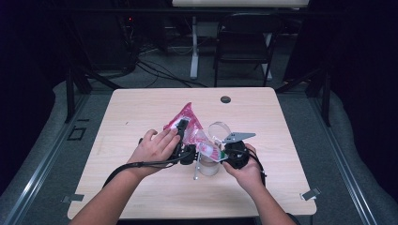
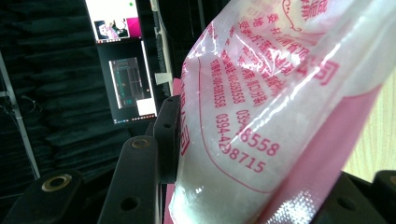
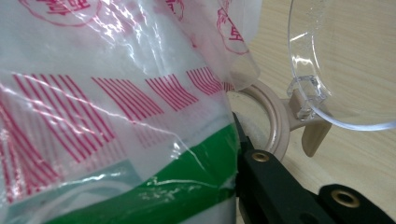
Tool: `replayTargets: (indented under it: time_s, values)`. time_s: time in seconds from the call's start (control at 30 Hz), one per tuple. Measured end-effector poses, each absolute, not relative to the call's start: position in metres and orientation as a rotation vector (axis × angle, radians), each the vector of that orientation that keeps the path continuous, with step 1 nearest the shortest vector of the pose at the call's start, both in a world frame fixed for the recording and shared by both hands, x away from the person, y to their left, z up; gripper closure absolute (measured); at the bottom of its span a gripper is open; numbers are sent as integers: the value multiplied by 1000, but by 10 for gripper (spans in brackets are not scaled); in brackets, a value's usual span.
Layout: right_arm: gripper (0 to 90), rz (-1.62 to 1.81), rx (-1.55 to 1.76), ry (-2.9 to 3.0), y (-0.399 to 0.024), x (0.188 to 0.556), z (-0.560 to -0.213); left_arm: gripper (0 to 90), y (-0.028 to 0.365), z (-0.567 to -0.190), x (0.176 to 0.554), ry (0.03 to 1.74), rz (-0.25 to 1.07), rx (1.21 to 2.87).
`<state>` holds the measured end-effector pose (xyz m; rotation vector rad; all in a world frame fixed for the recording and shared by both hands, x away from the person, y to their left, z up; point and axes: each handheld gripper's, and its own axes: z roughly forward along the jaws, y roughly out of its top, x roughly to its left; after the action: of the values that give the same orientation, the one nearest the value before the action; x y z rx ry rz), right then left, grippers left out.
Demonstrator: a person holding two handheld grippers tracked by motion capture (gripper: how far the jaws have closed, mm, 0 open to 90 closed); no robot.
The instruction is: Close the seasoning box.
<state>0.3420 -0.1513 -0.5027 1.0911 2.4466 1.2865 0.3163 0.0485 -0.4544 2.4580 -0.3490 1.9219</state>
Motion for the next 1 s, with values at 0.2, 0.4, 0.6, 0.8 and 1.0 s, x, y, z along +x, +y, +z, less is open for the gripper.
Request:
replayTargets:
  time_s: [0.2,0.4,0.6,0.8,1.0]
  values:
    - [900,1292,1084,2443,-152,342,-502,621,50,-456,317,-336,1917,2460]
    - [900,1289,1082,2438,-152,341,-502,620,51,-457,317,-326,1906,2462]
    - [900,1291,1091,2426,-152,341,-502,618,51,-457,318,-320,1898,2461]
    - [900,1289,1089,2428,-153,341,-501,614,51,-457,319,-322,1896,2465]
    - [900,1288,1086,2429,-153,341,-501,616,51,-457,319,-313,1878,2478]
